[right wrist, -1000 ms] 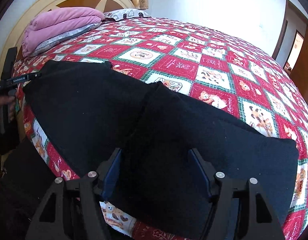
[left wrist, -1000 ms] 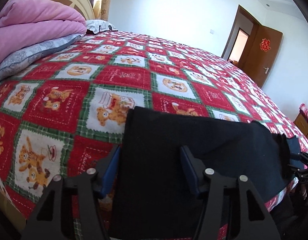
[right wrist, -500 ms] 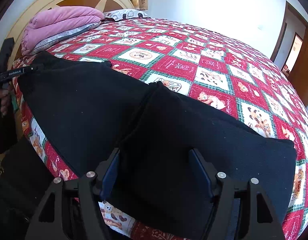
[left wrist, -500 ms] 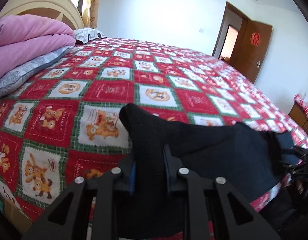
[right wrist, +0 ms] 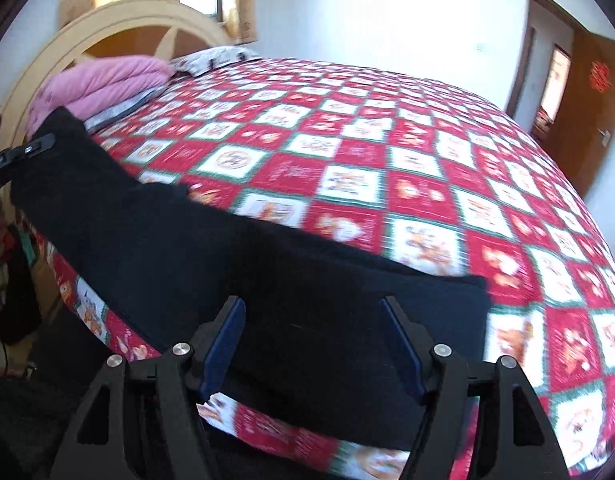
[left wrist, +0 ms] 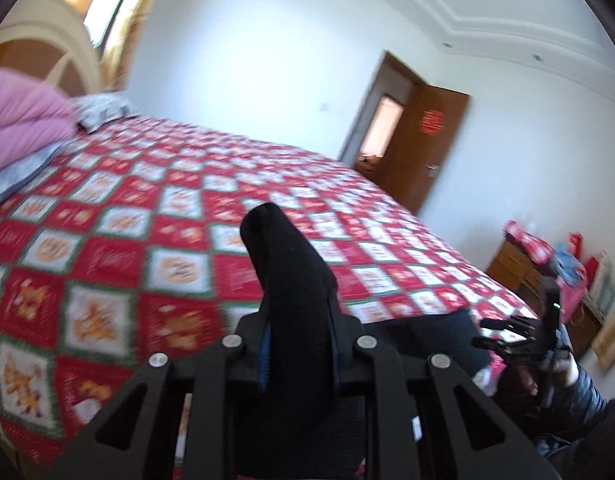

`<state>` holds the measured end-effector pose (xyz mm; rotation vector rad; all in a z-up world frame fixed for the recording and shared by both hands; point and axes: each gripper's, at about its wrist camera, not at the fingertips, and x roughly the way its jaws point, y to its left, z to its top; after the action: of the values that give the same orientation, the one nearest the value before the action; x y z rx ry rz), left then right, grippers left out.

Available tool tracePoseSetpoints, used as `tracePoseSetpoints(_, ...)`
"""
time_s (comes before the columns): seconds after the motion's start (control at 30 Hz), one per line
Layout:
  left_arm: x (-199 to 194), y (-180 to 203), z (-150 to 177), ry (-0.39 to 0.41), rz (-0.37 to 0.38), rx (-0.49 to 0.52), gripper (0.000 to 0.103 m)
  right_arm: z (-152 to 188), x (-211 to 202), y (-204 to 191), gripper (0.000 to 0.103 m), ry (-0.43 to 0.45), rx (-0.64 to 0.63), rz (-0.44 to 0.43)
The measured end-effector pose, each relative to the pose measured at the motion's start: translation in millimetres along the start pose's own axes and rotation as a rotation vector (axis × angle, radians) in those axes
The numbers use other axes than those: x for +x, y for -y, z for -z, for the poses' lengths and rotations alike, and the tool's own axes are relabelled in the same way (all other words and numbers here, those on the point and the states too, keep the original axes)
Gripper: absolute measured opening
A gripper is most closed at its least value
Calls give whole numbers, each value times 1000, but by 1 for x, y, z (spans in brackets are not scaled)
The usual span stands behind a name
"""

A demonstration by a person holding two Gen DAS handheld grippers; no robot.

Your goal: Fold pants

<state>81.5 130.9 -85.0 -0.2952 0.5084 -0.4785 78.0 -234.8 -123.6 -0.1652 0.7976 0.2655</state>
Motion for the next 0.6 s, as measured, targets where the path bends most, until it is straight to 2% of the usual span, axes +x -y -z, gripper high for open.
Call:
tracePoseSetpoints(0.3,23,79,-29,-10,183,42,22,26,-12,77,70,1,196,85)
tracePoseSetpoints(0.4,37,102,-36,-36,234,48,22,31,-12,101,70,13,281,92)
tracePoseSetpoints(0.6,70,146,-43,-122,280,95,22,38,-9,127,70,30,389,116)
